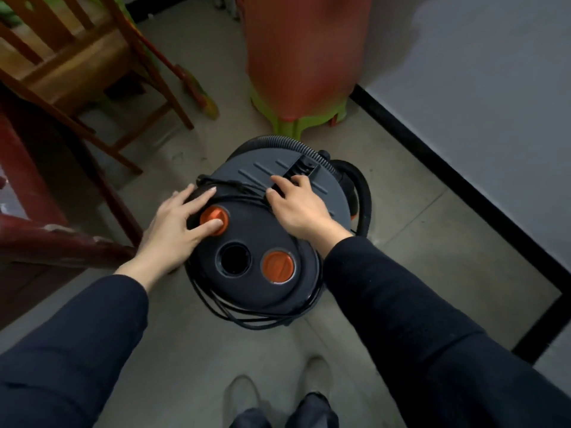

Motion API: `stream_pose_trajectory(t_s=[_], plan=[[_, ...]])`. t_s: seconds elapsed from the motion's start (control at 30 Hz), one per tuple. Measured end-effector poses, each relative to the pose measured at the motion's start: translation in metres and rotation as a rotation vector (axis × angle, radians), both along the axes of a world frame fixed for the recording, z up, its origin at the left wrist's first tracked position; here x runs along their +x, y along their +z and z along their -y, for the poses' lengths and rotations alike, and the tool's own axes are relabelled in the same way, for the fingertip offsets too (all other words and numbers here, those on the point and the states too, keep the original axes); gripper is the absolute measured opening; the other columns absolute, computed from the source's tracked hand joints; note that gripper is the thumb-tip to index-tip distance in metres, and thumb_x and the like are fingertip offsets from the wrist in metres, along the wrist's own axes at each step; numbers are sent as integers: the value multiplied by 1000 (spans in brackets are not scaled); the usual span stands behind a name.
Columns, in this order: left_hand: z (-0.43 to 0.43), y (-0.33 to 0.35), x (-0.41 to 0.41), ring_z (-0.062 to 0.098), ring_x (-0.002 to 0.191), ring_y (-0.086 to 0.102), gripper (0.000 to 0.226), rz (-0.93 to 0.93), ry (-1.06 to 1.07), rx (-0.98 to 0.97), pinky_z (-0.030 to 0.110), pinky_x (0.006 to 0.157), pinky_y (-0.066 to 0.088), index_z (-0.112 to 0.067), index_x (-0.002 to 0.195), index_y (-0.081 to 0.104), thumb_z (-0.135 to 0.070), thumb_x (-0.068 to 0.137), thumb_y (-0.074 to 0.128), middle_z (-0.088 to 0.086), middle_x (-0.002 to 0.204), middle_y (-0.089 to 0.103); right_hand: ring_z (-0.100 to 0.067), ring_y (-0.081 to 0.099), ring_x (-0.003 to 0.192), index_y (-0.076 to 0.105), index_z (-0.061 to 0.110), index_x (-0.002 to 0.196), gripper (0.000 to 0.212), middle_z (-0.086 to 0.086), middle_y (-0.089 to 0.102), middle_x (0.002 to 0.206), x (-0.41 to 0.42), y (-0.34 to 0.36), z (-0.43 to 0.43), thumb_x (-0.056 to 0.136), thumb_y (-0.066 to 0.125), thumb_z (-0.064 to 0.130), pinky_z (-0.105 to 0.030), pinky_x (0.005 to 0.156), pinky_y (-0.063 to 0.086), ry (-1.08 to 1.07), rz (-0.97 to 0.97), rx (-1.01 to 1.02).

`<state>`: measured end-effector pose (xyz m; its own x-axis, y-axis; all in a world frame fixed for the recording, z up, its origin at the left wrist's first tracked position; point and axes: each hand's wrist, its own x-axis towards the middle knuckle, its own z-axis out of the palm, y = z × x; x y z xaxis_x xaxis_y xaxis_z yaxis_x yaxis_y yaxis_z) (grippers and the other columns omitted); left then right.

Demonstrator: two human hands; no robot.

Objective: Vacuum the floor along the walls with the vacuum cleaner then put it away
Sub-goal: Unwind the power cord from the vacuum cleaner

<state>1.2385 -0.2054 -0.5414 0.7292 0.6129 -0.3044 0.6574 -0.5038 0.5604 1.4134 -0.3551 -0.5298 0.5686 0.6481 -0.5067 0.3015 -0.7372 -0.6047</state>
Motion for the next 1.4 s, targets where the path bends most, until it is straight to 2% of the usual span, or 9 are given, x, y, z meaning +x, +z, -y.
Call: stream_pose_trajectory(t_s=[0.4, 0.57, 0.8, 1.0, 1.07, 1.1, 1.17, 1.27, 1.4], plan=[[-12, -5, 40, 20, 149, 11, 50, -19, -80, 106, 56, 115, 23, -55, 144, 28, -43, 99, 47, -11, 161, 19, -31, 51, 116, 39, 38, 141, 56, 0, 31, 140, 43, 1, -9, 90, 39, 62, -37, 91, 43, 75, 115, -91], [-21, -3, 64, 20, 149, 9, 49, -74, -105, 129, 61, 114, 21, -58, 143, 26, -43, 101, 45, -12, 161, 19, -33, 52, 112, 41, 36, 139, 54, -3, 36, 135, 55, 4, -8, 93, 37, 62, -41, 94, 45, 90, 179, -123], [-24, 1, 104, 24, 149, 16, 46, -35, -120, 32, 50, 117, 21, -52, 143, 34, -34, 102, 46, -10, 161, 21, -30, 54, 108, 37, 38, 142, 54, 0, 35, 137, 67, 4, 14, 94, 36, 62, -37, 85, 48, 69, 220, -119], [-9, 0, 117, 23, 150, 8, 47, -31, -138, -16, 45, 121, 13, -49, 145, 34, -27, 104, 43, -9, 162, 16, -25, 55, 111, 35, 38, 146, 55, 3, 38, 138, 58, 3, 39, 95, 38, 58, -37, 89, 49, -25, 205, -53], [-7, 1, 119, 22, 150, 9, 47, -37, -131, -17, 44, 120, 14, -50, 145, 34, -27, 104, 42, -10, 162, 16, -22, 56, 106, 48, 29, 136, 48, 4, 47, 127, 40, 1, 47, 94, 45, 52, -34, 82, 46, -167, 297, 67], [-6, 1, 120, 22, 150, 10, 47, -39, -130, -17, 43, 120, 15, -50, 144, 34, -27, 104, 42, -10, 162, 16, -21, 56, 99, 53, 23, 123, 42, 3, 51, 116, 27, 0, 49, 93, 49, 52, -34, 77, 45, -216, 358, 103], [-6, 0, 120, 23, 150, 10, 47, -32, -131, -16, 42, 119, 15, -49, 145, 34, -26, 104, 42, -9, 162, 16, -21, 53, 91, 47, 19, 102, 39, 2, 50, 101, 2, -4, 49, 89, 56, 55, -36, 73, 44, -272, 324, 101], [-7, -5, 118, 23, 150, 6, 48, -9, -143, -36, 40, 118, 14, -49, 146, 31, -26, 105, 40, -8, 163, 14, -23, 51, 99, 44, 14, 102, 43, -2, 49, 104, -22, -13, 42, 88, 61, 52, -38, 81, 45, -357, 156, 53], [-15, -8, 112, 21, 150, 5, 50, -12, -209, -37, 41, 118, 17, -50, 148, 24, -29, 105, 38, -7, 163, 11, -24, 52, 99, 47, 11, 100, 30, -5, 51, 103, -35, -15, 34, 97, 52, 40, -33, 77, 40, -419, 321, 64]])
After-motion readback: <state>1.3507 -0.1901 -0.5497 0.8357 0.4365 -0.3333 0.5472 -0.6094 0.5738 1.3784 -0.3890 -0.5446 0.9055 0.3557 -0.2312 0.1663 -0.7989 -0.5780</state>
